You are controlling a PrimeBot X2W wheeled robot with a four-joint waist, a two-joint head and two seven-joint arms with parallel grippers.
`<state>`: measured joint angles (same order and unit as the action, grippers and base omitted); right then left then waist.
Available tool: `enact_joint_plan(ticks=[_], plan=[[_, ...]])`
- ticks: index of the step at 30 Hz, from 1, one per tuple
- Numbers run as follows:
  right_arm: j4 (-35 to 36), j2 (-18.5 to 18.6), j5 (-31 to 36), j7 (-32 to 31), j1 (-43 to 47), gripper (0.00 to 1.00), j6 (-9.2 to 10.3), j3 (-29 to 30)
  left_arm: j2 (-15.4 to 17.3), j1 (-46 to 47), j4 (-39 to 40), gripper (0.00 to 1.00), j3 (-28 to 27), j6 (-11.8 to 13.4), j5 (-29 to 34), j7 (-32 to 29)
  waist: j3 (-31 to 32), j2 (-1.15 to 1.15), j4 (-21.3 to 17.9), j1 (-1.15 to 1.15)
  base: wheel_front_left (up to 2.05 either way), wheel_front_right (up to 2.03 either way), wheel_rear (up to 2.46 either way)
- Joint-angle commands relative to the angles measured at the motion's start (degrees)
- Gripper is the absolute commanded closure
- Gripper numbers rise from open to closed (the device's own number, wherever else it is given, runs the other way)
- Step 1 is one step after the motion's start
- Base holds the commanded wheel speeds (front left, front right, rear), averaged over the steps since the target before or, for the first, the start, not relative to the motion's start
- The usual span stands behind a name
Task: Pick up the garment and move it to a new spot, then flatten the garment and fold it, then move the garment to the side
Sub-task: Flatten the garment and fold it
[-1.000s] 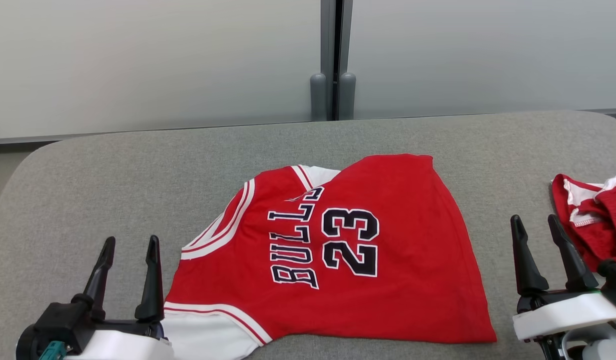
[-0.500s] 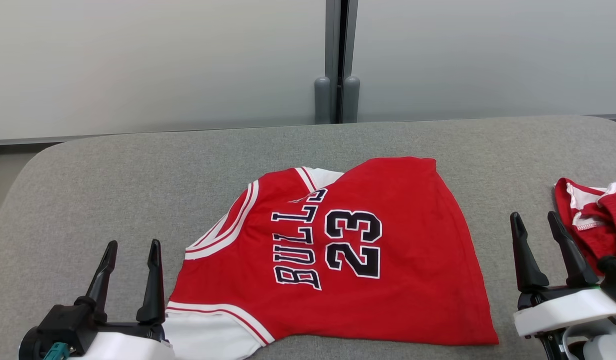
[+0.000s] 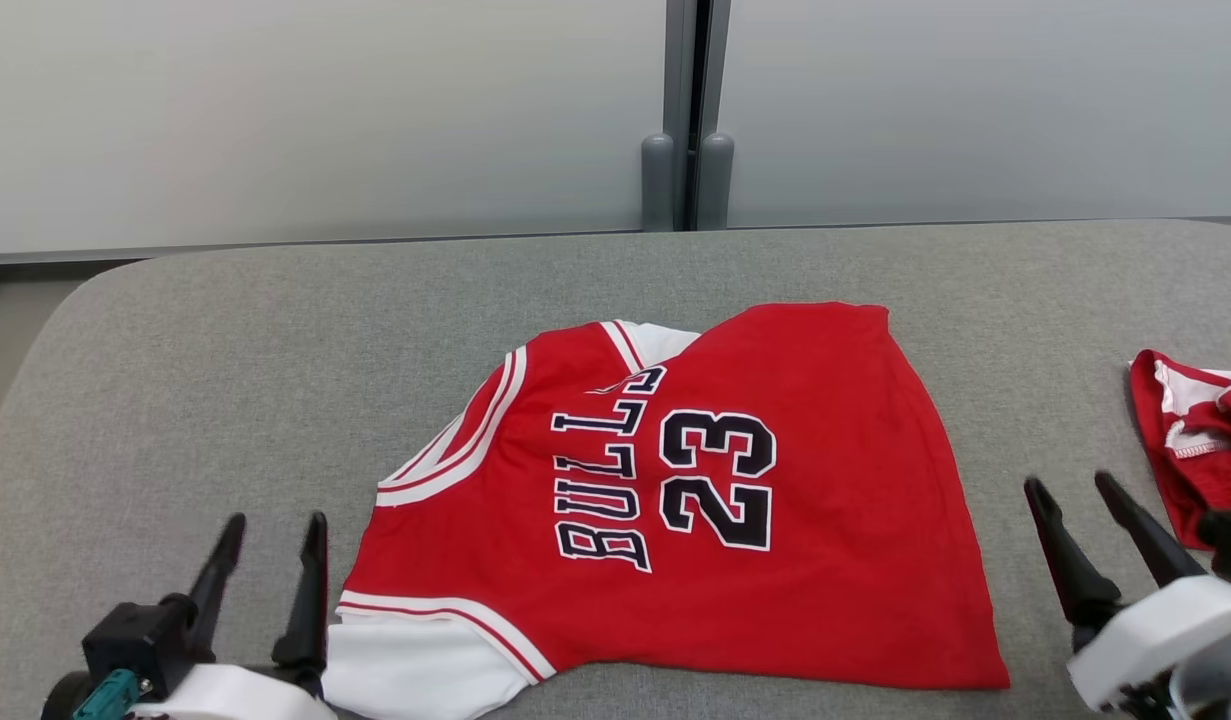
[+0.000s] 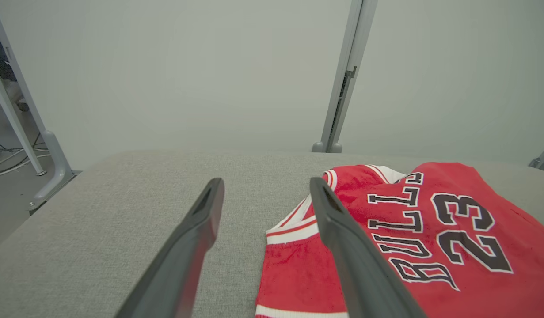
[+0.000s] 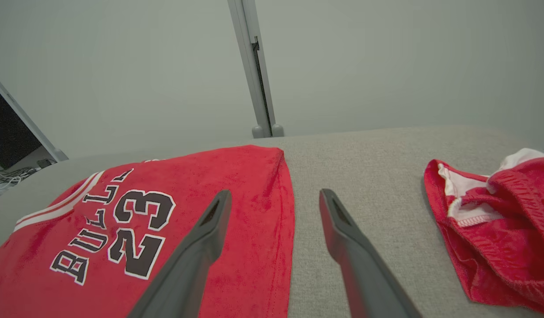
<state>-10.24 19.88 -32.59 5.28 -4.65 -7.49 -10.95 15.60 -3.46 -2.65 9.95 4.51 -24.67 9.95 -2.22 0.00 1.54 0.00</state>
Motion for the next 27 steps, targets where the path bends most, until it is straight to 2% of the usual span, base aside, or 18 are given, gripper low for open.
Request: enact_joint_plan(ticks=[1, 4, 9, 14, 17, 22, 27], plan=[[0.25, 1.26, -0.86, -1.65, 1.12, 0.00, -0.02, -0.09, 0.35, -0.87, 0.21, 0.00, 0.02, -0.55, -0.73, -1.17, -0.15, 0.00, 0.07, 0.00, 0.00, 0.00, 0.00], [2.06, 4.26, -4.21, -8.07, 3.57, 0.00, -0.03, -0.30, 2.02, -1.99, 0.74, 0.00, 0.21, -1.10, -2.47, -6.46, -0.46, 0.00, 0.28, 0.00, 0.00, 0.00, 0.00], [4.97, 6.66, -9.41, -18.98, 8.56, 0.00, -0.02, -1.95, 3.84, -4.35, 2.71, 0.00, 1.18, -1.47, -5.75, -16.12, -0.74, 0.00, 0.71, 0.00, 0.00, 0.00, 0.00], [5.56, 5.09, -11.51, -25.05, 11.08, 0.00, -0.02, -1.90, 4.95, -6.52, 4.79, 0.00, 1.95, -1.21, -9.06, -24.10, -1.29, 0.00, 0.86, 0.00, 0.00, 0.00, 0.00], [4.39, 3.14, -11.08, -27.42, 11.40, 0.00, -0.02, -1.52, 5.24, -6.97, 5.23, 0.00, 2.20, -0.83, -10.04, -26.79, -1.69, 0.00, 0.88, 0.00, 0.00, 0.00, 0.00], [3.01, 0.01, -9.51, -29.41, 10.04, 0.00, -0.02, -1.55, 5.47, -6.41, 3.86, 0.00, 3.18, -1.11, -11.52, -30.36, -2.52, 0.00, 1.06, 0.00, 0.00, 0.00, 0.00], [2.91, -0.96, -8.49, -29.76, 9.07, 0.00, -0.02, -1.80, 4.86, -4.92, 1.11, 0.00, 3.77, -1.81, -12.41, -31.01, -2.96, 0.00, 0.84, 0.00, 0.00, 0.00, 0.00]])
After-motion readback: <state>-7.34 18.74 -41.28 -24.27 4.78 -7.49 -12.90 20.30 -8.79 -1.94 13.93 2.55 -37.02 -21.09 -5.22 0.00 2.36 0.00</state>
